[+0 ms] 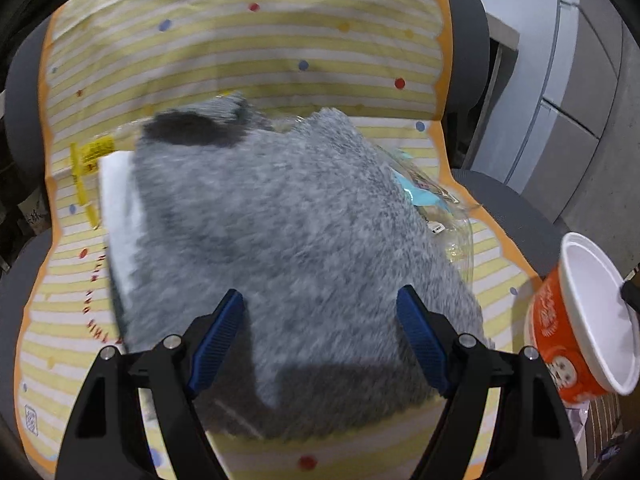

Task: Collect trash
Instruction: 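Grasp the grey felt cloth with the left gripper while the right gripper holds the cup, then carry the cup and cloth to the bin and release both into it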

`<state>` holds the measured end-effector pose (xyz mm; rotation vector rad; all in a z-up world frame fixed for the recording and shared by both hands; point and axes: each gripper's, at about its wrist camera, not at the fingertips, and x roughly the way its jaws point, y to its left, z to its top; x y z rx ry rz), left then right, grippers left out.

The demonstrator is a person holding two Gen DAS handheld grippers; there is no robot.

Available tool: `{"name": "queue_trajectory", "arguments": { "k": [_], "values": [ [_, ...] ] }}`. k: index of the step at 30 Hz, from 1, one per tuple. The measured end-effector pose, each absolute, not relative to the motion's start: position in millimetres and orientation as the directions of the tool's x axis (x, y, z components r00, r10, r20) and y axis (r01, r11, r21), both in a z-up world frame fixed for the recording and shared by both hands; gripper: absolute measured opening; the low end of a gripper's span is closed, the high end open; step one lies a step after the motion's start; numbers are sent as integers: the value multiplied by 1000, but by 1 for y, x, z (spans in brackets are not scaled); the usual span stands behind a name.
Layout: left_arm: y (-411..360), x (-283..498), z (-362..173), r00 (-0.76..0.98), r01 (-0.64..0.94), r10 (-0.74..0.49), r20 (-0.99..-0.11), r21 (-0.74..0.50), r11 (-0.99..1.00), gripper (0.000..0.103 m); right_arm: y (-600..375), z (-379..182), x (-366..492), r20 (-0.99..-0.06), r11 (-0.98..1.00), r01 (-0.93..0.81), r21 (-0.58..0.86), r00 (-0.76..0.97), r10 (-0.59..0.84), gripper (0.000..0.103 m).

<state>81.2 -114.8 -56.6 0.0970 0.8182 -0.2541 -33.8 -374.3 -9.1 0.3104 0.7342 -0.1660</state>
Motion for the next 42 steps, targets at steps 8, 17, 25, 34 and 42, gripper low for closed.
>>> {"name": "queue_trajectory", "arguments": {
  "k": [8,17,25,34,42],
  "values": [
    [-127,84,-62,671,268,-129,-730,77,960,32,-368,-7,-36,-673,950,232,207,739,-34,17],
    [-84,45,14,742,314,-279,-609,-52,948,6,-361,-8,-34,-680,953,201,225,733,5,53],
    [-52,21,106,811,362,-396,-431,-162,918,6,-358,-9,-36,-678,948,194,254,734,32,64],
    [-64,-3,111,805,404,-436,-402,-167,899,6,-363,-9,-46,-663,939,205,278,748,33,64],
    [-93,-5,49,741,407,-421,-523,-148,901,6,-369,-11,-37,-662,934,236,268,749,1,20]
  ]
}}
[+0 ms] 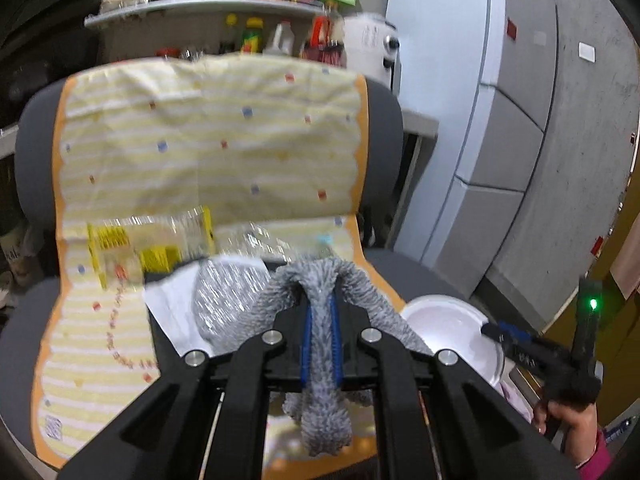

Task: Collect trash
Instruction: 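Carry the cup and cloth to the bin and release both into it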

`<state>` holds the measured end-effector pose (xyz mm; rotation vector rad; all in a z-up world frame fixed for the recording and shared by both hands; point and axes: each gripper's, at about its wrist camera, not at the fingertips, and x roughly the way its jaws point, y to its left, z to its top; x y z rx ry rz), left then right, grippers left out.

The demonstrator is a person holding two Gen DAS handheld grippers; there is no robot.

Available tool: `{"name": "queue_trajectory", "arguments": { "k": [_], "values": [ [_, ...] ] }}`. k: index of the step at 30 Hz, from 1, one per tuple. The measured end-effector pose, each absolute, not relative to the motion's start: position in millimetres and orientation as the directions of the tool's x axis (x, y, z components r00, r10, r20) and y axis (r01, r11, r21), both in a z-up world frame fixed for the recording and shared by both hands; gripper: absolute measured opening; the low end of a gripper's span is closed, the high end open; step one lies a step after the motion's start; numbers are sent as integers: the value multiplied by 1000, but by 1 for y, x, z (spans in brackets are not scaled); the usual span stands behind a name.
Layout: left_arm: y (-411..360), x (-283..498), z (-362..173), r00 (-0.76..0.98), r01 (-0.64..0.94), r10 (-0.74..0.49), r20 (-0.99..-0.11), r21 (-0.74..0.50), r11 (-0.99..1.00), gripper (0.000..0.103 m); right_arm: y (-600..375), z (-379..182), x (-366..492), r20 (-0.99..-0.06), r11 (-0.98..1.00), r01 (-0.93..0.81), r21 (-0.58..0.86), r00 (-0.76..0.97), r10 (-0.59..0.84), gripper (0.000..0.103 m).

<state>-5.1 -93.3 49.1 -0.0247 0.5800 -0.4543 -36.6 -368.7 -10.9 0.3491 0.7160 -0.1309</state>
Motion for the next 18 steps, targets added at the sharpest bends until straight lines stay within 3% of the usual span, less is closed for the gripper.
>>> {"name": "queue_trajectory", "arguments": {
  "k": [1,2,6,12,18],
  "values": [
    [-94,-5,45,733,410,-426,-531,-154,899,6,-369,-12,-35,-663,934,234,271,748,5,9],
    [-95,-6,44,727,413,-430,-536,-159,897,6,-369,-11,-34,-657,930,227,288,753,20,6],
    [-95,-13,51,727,429,-447,-521,-163,888,6,-377,1,-44,-605,904,193,382,792,86,5],
    [-108,-32,63,726,483,-497,-475,-162,860,6,-393,28,-79,-549,893,195,406,833,68,5],
    [-157,-58,50,651,605,-609,-454,-174,777,6,-416,47,-135,-555,901,292,322,829,-70,6]
  ]
}}
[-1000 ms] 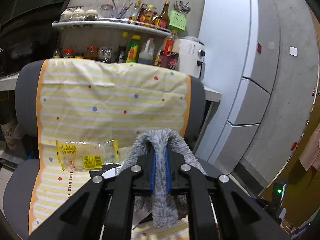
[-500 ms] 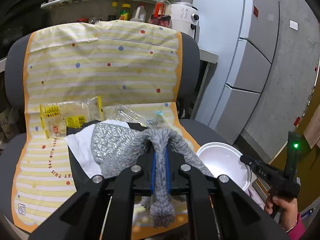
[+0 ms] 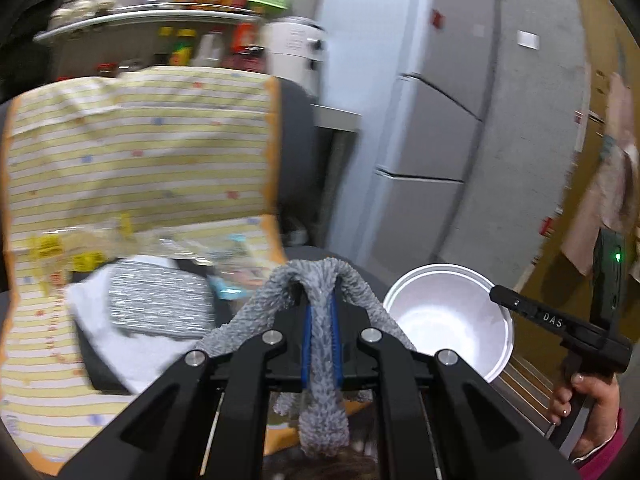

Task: Collect trash
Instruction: 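Carry the cup and cloth to the bin and release both into it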

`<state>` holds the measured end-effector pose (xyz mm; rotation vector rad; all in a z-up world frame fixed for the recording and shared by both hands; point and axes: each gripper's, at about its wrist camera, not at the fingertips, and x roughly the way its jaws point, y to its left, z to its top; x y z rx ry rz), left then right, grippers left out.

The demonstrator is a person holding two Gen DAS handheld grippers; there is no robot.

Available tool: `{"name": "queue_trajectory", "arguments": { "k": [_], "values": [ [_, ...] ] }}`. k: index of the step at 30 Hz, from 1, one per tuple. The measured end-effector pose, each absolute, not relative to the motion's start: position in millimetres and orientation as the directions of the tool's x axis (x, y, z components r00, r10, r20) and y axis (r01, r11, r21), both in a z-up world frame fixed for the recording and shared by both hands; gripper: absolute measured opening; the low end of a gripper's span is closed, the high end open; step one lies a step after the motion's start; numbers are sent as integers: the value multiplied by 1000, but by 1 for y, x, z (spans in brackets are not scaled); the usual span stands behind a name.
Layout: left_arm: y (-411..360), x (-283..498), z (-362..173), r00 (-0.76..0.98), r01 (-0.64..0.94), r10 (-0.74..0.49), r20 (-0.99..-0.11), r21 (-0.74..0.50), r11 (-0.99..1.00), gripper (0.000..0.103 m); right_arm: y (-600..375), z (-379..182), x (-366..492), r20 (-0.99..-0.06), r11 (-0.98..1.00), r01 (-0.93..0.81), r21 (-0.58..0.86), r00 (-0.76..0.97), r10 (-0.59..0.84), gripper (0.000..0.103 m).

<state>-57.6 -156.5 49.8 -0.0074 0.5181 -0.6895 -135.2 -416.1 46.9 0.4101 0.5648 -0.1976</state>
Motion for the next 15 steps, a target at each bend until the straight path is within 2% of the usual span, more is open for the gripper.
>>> {"name": "queue_trajectory", "arguments": {
  "k": [8,15],
  "values": [
    [-244,-103,39,393,822,-818,-421,-237,517,6,-459,34,-205,-617,851,486,200,737,-276,6],
    [-305,-137,26,276,889,-842,-463,-209,407,6,-501,14,-245,-653,778,602,182,665,-362,6]
  ]
}}
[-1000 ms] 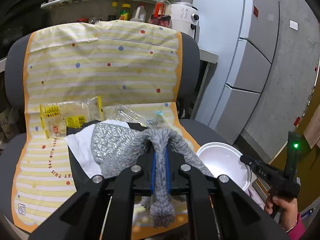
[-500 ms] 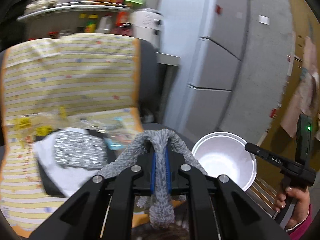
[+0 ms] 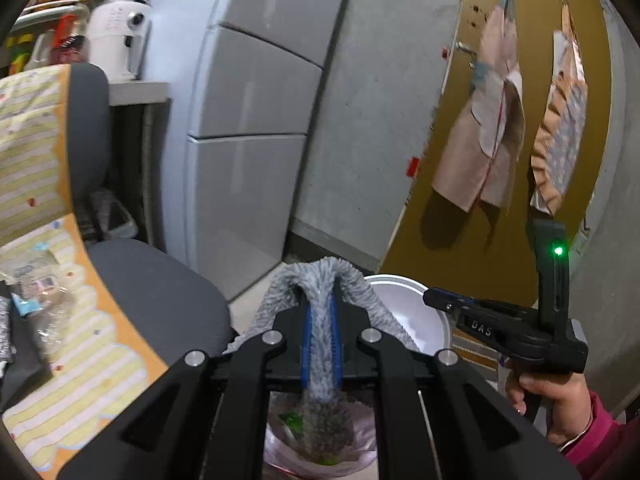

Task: Collect trash
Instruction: 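Carry the cup and cloth to the bin and release both into it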

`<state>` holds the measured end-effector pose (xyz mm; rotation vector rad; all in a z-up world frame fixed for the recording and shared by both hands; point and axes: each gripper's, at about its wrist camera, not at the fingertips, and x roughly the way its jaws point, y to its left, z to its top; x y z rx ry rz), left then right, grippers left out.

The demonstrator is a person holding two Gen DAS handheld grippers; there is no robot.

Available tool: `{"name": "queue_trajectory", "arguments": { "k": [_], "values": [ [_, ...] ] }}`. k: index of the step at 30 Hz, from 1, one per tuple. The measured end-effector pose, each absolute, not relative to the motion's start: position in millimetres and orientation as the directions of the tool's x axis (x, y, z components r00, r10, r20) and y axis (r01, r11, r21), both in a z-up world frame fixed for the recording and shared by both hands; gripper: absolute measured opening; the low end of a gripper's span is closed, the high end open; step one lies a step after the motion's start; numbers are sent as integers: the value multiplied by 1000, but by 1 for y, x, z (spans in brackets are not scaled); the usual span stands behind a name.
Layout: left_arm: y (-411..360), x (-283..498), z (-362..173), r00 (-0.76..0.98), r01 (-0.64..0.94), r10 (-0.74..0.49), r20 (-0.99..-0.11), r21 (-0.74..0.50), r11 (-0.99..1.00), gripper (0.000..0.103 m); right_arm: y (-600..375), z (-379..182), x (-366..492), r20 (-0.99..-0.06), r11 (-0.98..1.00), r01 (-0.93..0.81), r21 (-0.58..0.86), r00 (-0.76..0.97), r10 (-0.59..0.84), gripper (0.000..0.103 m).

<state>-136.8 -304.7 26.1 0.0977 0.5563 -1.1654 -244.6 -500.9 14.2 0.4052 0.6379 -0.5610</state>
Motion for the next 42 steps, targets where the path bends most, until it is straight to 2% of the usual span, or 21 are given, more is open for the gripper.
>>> {"name": "queue_trajectory", "arguments": {
  "k": [6,7,8,9,19,29,34,37,39,42],
  "values": [
    [-316,-133,9,274,879,-815,-511,-211,428,6,-520,-36,-241,-730,741,629,236,618,-292,11],
    [-316,-130,9,278,877,-811,-515,-209,433,6,-523,-50,-236,-753,731,640,234,595,-280,16],
    [-315,-128,9,285,873,-805,-521,-205,442,6,-524,-57,-233,-762,727,645,236,587,-273,28],
    [-315,-127,8,290,872,-801,-524,-201,447,6,-524,-65,-229,-771,722,649,238,578,-266,34],
    [-308,-127,-12,254,880,-778,-575,-197,433,6,-506,-32,-229,-712,767,614,185,622,-326,35],
    [-363,-152,-44,87,935,-749,-656,-205,288,6,-519,-13,-251,-672,744,641,190,637,-378,37],
    [-396,-152,-67,49,940,-690,-722,-199,275,8,-534,-16,-262,-670,718,669,194,624,-401,38],
    [-405,-152,-77,46,940,-668,-743,-194,280,18,-540,-20,-265,-677,707,678,201,618,-400,38],
    [-409,-150,-83,48,937,-654,-755,-193,292,43,-542,-22,-266,-680,705,680,203,615,-398,39],
    [-410,-149,-87,61,936,-657,-752,-185,299,49,-542,-24,-265,-680,704,680,206,617,-397,41]
  ]
}}
